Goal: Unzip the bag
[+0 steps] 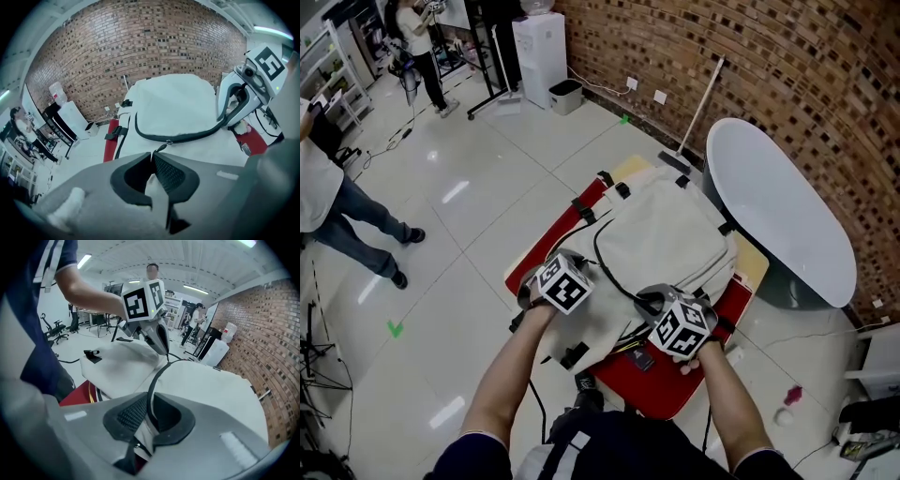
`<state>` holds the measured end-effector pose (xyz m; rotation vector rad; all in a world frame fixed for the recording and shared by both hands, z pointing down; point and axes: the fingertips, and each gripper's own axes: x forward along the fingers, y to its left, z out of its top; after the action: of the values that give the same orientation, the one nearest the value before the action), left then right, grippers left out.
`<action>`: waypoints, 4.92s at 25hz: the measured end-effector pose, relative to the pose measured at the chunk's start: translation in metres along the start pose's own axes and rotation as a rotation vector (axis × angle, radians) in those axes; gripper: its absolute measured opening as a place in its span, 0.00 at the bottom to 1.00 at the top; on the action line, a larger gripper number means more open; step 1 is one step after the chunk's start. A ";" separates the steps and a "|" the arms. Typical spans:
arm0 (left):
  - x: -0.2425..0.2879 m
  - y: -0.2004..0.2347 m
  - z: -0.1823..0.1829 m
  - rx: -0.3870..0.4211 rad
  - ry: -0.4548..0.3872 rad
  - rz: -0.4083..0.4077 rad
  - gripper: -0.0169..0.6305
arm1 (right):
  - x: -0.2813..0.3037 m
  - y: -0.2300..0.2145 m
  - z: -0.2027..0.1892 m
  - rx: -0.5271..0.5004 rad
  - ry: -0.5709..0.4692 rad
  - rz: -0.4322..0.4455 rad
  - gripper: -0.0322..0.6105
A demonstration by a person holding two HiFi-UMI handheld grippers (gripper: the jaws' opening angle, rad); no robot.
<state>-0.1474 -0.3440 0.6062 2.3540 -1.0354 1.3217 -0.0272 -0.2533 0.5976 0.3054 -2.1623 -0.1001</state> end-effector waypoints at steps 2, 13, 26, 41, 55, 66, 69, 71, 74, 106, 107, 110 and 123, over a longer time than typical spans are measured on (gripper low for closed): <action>0.003 0.006 0.001 0.013 -0.003 0.009 0.06 | 0.000 0.000 0.000 0.015 0.001 0.001 0.13; 0.008 0.043 0.010 0.054 -0.038 0.083 0.06 | -0.004 0.000 0.001 0.072 0.002 0.010 0.12; 0.033 0.063 0.030 0.173 -0.089 0.058 0.06 | -0.003 0.000 -0.006 0.144 0.026 0.020 0.12; 0.065 0.076 0.073 0.254 -0.124 0.009 0.06 | -0.001 0.005 -0.012 0.220 0.022 0.012 0.11; 0.083 0.074 0.093 0.235 -0.127 0.013 0.06 | -0.001 0.007 -0.014 0.264 -0.003 0.013 0.11; 0.028 0.085 0.047 0.067 -0.131 0.020 0.19 | -0.012 -0.006 -0.015 0.339 -0.063 -0.057 0.26; -0.002 0.092 0.035 0.025 -0.157 0.052 0.19 | -0.026 -0.010 -0.010 0.348 -0.098 -0.098 0.25; -0.022 0.097 0.030 0.006 -0.177 0.080 0.19 | -0.034 -0.014 -0.005 0.344 -0.121 -0.122 0.23; -0.057 0.098 0.028 -0.032 -0.226 0.115 0.19 | -0.045 -0.018 0.006 0.335 -0.161 -0.155 0.20; -0.180 -0.071 0.086 -0.267 -0.788 -0.135 0.03 | -0.139 -0.020 0.121 0.494 -0.692 -0.398 0.06; -0.181 -0.073 0.088 -0.262 -0.792 -0.137 0.03 | -0.141 -0.020 0.123 0.492 -0.699 -0.401 0.06; -0.185 -0.077 0.092 -0.253 -0.797 -0.144 0.03 | -0.145 -0.019 0.128 0.490 -0.708 -0.406 0.06; -0.179 -0.083 0.091 -0.245 -0.787 -0.154 0.03 | -0.145 -0.018 0.124 0.499 -0.714 -0.411 0.06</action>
<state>-0.0920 -0.2494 0.4187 2.7148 -1.0766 0.1592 -0.0462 -0.2392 0.4068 1.1451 -2.7757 0.1242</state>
